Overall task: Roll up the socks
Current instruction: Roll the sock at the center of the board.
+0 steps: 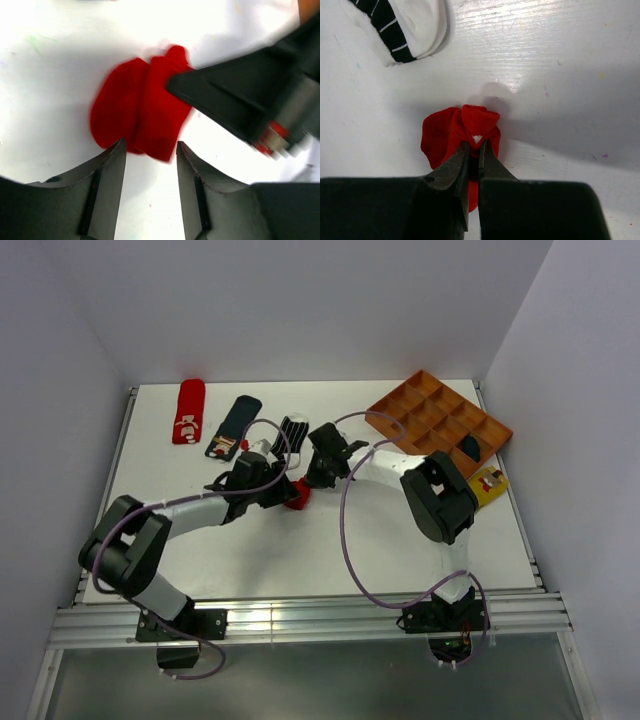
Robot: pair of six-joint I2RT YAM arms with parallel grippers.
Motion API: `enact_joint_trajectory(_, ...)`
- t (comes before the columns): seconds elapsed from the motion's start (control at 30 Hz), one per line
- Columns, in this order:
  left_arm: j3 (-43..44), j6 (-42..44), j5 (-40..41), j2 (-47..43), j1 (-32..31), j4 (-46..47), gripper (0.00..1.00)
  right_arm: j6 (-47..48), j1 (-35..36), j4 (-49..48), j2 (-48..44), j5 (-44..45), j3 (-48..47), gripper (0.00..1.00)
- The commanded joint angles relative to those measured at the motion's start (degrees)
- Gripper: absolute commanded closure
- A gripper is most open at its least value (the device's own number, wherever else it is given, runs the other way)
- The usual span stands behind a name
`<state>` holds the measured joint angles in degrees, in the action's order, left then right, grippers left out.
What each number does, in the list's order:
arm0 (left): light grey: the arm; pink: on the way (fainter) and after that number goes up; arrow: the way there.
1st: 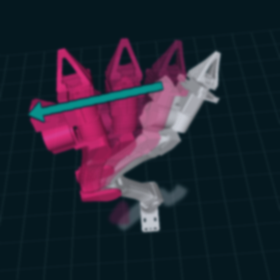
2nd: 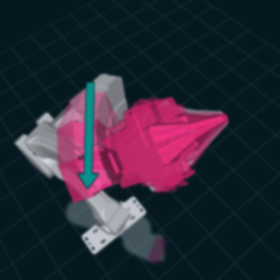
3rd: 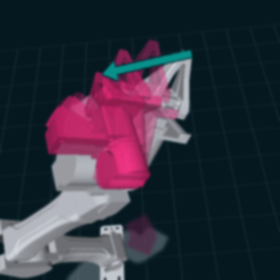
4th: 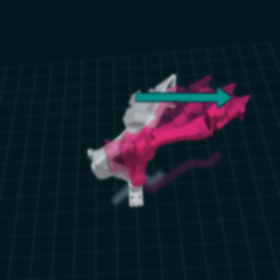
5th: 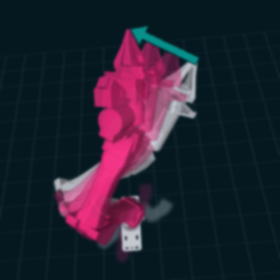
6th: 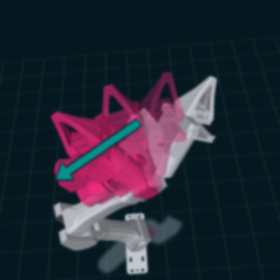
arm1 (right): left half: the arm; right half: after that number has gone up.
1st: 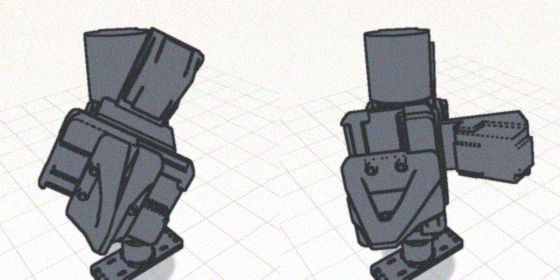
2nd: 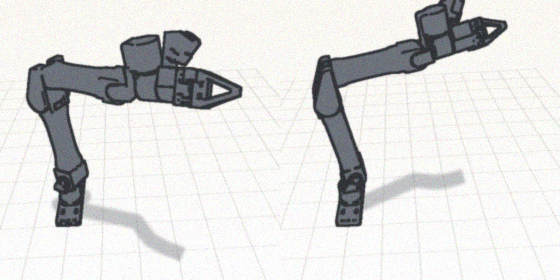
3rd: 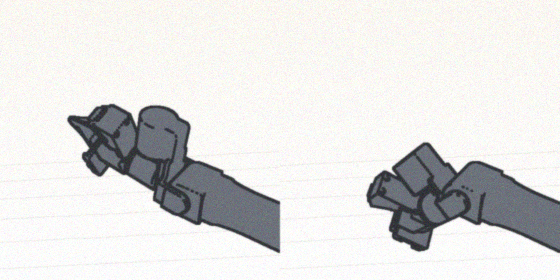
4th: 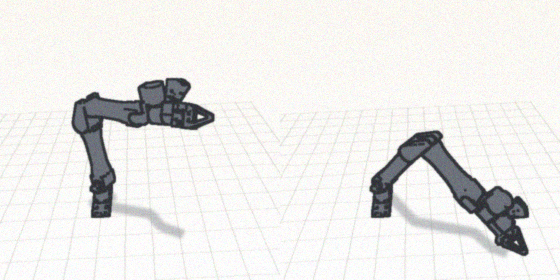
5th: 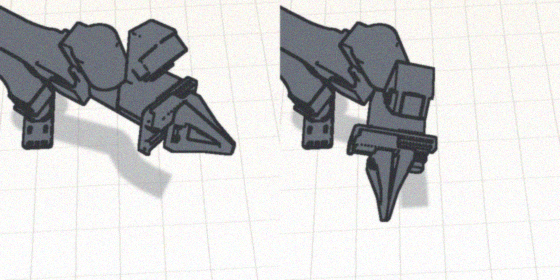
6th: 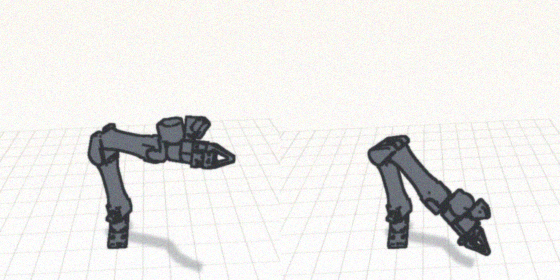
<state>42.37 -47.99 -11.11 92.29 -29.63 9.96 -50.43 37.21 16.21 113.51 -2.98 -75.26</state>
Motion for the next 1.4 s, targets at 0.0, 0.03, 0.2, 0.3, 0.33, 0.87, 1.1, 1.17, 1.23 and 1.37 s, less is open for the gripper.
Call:
enact_joint_trajectory(0.0,-0.53,8.25,16.45,-7.19,-5.78,-3.71,0.5,2.36,0.58,7.08,2.41,2.1,-1.2,1.0)
enact_joint_trajectory(0.03,-0.88,9.22,22.04,-8.0,-8.66,-3.37,0.5,2.71,0.58,7.43,2.5,2.28,-1.46,1.0)
enact_joint_trajectory(0.2,-1.85,17.83,34.48,-10.38,-16.59,0.41,0.48,3.06,0.76,8.58,3.03,2.11,-2.87,1.0)
enact_joint_trajectory(0.3,-0.63,21.26,39.05,-8.46,-20.29,1.47,0.48,3.33,0.85,9.1,3.73,1.84,-3.66,1.0)
enact_joint_trajectory(0.33,0.07,22.14,40.46,-7.66,-21.77,1.9,0.47,3.41,0.93,9.19,3.65,1.75,-3.84,1.0)
enact_joint_trajectory(0.87,4.83,31.55,52.15,5.0,-28.38,7.09,0.49,3.41,1.11,8.41,4.43,-0.44,-4.1,1.0)
enact_joint_trajectory(1.1,4.91,33.75,53.74,4.39,-29.52,8.76,0.49,3.33,1.11,8.14,5.05,-1.32,-4.19,1.0)
enact_joint_trajectory(1.17,5.18,34.1,54.0,4.65,-29.52,9.03,0.49,3.33,1.11,8.05,5.14,-1.67,-4.28,1.0)
enact_joint_trajectory(1.23,5.18,34.01,53.92,4.92,-29.52,9.2,0.49,3.33,1.11,7.96,5.23,-1.94,-4.28,1.0)
enact_joint_trajectory(1.37,5.0,33.31,52.78,5.88,-29.35,9.03,0.5,3.33,1.11,7.88,5.05,-1.94,-4.01,1.0)
